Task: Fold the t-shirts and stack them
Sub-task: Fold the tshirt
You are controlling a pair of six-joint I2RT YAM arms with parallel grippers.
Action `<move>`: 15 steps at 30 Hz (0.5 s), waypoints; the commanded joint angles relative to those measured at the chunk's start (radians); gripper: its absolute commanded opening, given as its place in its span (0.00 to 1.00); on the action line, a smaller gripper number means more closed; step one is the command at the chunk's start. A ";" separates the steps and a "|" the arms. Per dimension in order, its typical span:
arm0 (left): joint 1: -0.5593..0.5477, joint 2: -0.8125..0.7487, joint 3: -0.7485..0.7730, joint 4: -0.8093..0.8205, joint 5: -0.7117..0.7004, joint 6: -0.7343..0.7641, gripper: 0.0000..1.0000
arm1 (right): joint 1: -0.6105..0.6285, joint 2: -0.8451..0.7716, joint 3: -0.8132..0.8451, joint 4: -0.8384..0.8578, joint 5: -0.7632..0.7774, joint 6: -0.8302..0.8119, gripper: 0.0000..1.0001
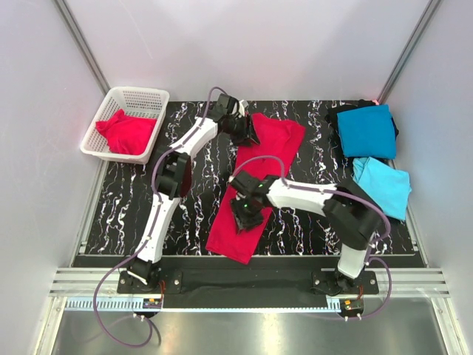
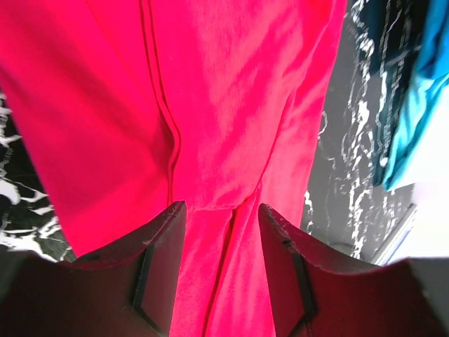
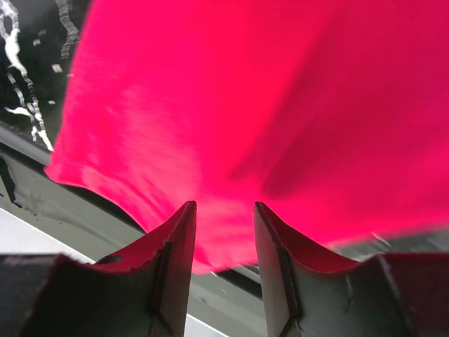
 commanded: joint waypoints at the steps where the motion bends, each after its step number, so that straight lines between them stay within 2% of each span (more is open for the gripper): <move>1: 0.014 -0.038 0.008 0.072 0.063 -0.032 0.50 | 0.059 0.048 0.082 0.044 -0.008 0.035 0.45; 15: -0.013 -0.007 -0.094 0.041 0.039 -0.007 0.50 | 0.076 0.098 0.057 0.049 0.040 0.106 0.44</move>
